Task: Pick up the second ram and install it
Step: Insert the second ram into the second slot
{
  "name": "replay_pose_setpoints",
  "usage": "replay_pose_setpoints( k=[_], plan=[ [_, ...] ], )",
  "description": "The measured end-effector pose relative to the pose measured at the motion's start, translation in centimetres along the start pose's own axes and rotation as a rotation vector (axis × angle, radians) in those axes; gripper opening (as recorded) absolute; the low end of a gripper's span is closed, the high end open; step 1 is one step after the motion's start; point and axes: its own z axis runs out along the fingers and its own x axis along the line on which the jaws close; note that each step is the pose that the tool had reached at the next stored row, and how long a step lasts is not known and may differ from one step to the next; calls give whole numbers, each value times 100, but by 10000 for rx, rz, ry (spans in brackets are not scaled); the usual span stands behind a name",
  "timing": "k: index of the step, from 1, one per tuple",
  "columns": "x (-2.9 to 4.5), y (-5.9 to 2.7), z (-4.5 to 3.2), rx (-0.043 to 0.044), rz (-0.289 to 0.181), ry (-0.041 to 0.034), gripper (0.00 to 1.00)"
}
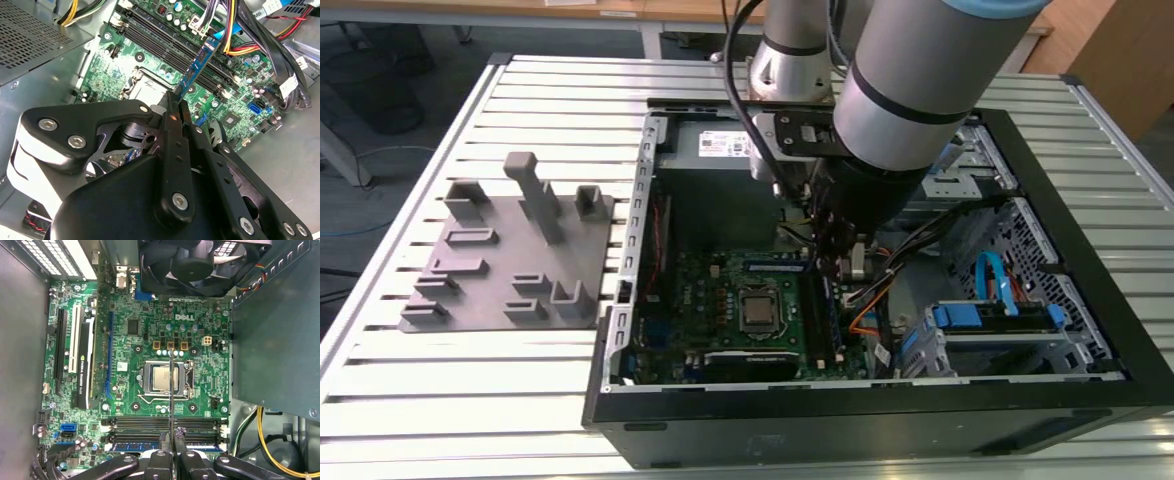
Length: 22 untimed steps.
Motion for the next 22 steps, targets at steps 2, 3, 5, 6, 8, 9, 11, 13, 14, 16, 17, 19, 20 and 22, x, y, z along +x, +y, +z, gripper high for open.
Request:
replay_pose_setpoints(
  k=[2, 3, 5, 6, 8, 9, 11, 13, 14, 16, 17, 19, 20, 22],
  plan=[
    [0, 0, 0, 4, 59, -4, 14],
    [0, -1, 0, 9, 124, -9, 14],
    [0, -1, 1, 26, 359, -28, 14],
    [0, 0, 2, 38, 520, -39, 14],
    [0, -1, 3, 63, 862, -66, 14],
    [0, -1, 4, 75, 1039, -79, 14],
    [0, -1, 5, 100, 1389, -103, 14],
    [0, -1, 6, 122, 1692, -124, 14],
    [0, -1, 7, 132, 1830, -133, 14],
    [0, -1, 7, 151, 2104, -149, 14],
    [0, -1, 7, 160, 2228, -157, 14],
    [0, -1, 8, 177, 2461, -170, 14],
    [1, -1, 8, 185, 2567, -174, 14],
    [1, -1, 9, 200, 2766, -178, 14]
  ],
)
